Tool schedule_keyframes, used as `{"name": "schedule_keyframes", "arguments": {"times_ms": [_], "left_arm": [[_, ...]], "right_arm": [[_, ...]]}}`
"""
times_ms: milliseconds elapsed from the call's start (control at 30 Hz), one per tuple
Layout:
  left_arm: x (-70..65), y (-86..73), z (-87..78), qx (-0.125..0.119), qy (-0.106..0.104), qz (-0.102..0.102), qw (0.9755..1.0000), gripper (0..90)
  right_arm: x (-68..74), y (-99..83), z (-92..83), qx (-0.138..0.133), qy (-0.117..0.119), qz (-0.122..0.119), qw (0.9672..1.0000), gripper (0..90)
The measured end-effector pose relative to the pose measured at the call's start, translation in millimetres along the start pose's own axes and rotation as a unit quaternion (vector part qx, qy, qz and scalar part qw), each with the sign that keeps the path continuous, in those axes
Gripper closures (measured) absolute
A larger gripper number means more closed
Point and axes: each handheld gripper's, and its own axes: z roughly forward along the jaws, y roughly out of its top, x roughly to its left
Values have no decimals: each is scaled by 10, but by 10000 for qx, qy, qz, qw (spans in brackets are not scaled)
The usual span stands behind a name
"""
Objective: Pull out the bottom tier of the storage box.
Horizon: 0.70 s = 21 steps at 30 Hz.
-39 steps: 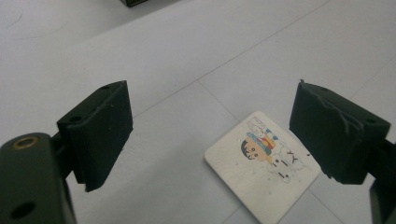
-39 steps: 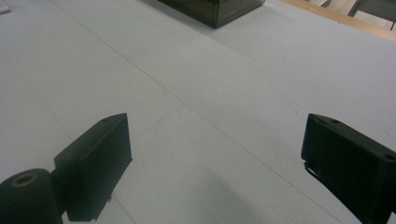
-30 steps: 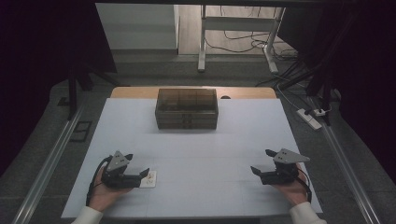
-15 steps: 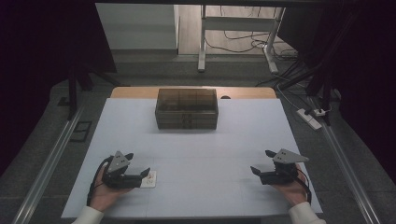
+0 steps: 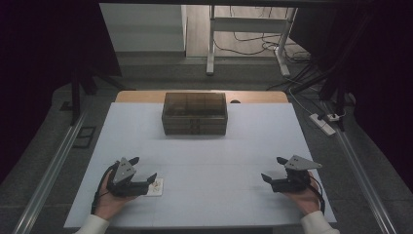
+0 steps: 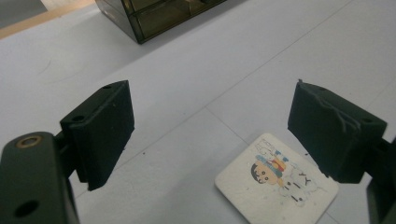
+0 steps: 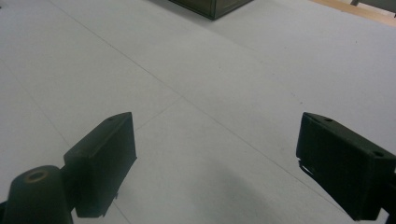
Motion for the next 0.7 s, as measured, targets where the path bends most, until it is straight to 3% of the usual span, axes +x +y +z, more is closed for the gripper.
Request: {"name": "schedule_keyframes", "arguments": {"times_ms": [467, 700], "left_arm": [[14, 15, 15, -59, 201, 105, 9997, 161], [-1, 37, 57, -69, 363, 389, 9986, 164]], "right_arm": [[-2, -8, 7, 35, -2, 38, 10000, 120], [7, -3, 1, -23, -13, 18, 10000, 126]]}}
